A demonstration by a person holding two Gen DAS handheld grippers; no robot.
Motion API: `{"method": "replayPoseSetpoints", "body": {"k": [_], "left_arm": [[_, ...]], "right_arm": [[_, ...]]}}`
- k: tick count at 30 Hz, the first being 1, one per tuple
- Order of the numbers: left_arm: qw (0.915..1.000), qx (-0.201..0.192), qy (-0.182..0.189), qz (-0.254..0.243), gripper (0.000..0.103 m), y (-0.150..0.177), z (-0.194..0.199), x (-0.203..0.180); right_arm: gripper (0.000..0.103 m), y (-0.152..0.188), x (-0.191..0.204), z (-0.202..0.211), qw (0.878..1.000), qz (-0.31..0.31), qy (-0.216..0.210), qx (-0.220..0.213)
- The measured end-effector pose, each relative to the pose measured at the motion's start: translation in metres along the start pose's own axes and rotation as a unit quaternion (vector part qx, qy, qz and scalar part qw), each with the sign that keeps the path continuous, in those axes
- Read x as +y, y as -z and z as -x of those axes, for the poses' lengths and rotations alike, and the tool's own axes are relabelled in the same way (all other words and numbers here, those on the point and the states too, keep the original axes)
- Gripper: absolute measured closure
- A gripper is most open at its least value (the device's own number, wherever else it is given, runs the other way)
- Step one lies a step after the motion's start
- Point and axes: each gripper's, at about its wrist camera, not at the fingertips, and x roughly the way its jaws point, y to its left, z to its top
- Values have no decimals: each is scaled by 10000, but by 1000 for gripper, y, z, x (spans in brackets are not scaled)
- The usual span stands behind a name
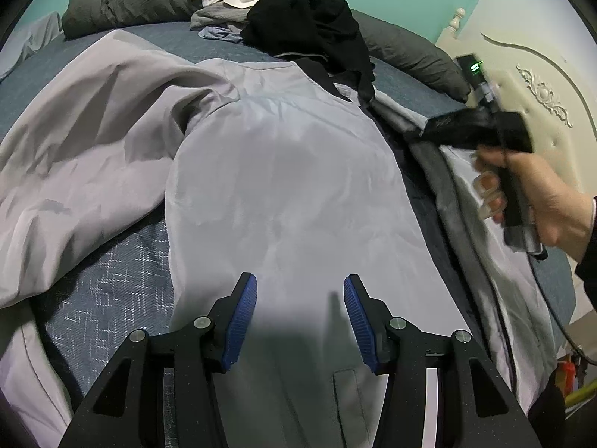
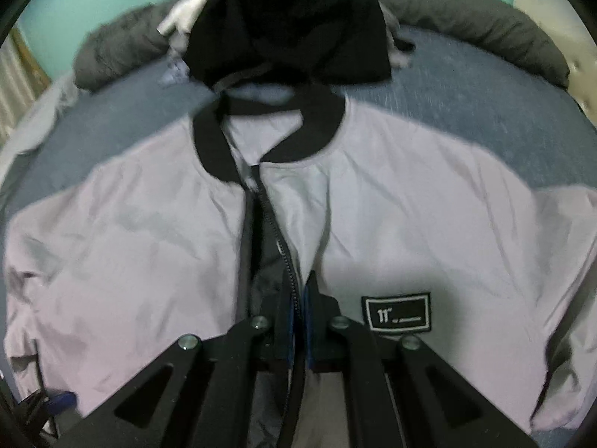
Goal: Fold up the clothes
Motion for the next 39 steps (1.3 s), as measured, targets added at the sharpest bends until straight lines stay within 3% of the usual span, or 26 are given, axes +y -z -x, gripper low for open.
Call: {"method": "replayPoseSetpoints", "body": {"k": [4, 8, 13, 17, 22, 29, 31, 33, 35, 39], "left_arm": [[10000, -3, 23, 19, 50, -1, 1, 1], [10000, -8, 19, 21, 50, 0, 1, 0], [10000, -17, -3, 1, 50, 0, 2, 0], [10000, -18, 0, 4, 50, 0, 2, 0], [10000, -28, 3, 13, 50, 0, 3, 1], [10000, -33, 5, 25, 50, -1, 6, 1], [10000, -28, 3, 20, 50, 0, 6, 2], [10000, -24, -1, 17, 50, 0, 6, 2], [10000, -28, -6, 15, 50, 0, 6, 0], [10000, -23, -19, -11, 50, 0, 4, -1]], "right_arm": [[88, 3, 1, -14, 9996, -179, -77, 227], [70, -1, 2, 12, 9969, -314, -630, -357], [69, -6, 9, 24, 9946, -210, -901, -462], [69, -1, 18, 19, 9891, -13, -1424, -377], [69, 5, 21, -3, 9958, -124, -904, 43], [69, 8, 23, -13, 9946, -194, -1008, 153], [74, 8, 29, -8, 9950, -47, -999, 4], [91, 6, 35, -1, 9951, 118, -963, -203], [99, 4, 41, 7, 9944, 294, -916, -426], [101, -5, 53, 16, 9927, 646, -761, -679]]}}
